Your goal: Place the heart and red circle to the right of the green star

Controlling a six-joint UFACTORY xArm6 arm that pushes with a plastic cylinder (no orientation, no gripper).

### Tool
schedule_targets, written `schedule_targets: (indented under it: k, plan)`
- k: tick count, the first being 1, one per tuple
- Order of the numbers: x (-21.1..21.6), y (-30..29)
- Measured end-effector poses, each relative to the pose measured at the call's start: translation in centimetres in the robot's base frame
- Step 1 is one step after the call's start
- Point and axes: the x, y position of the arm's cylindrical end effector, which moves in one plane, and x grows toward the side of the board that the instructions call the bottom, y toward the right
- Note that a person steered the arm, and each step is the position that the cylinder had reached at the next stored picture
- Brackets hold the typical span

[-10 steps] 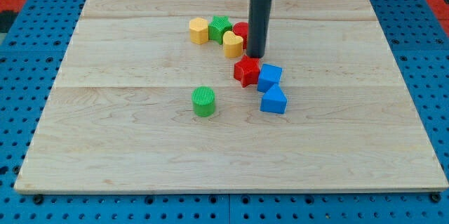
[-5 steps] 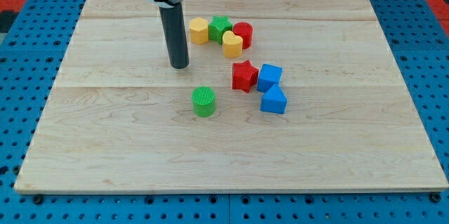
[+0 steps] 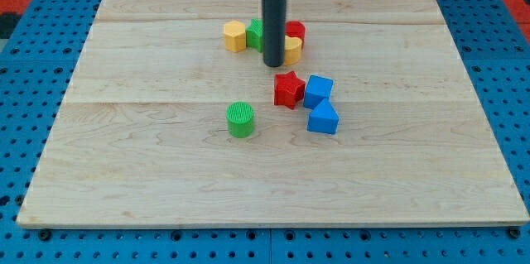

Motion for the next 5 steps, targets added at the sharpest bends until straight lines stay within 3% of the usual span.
schedule_targets:
  k: [3,5]
  plan:
    - [-0.5,8.4]
    - [-4.9,8.5]
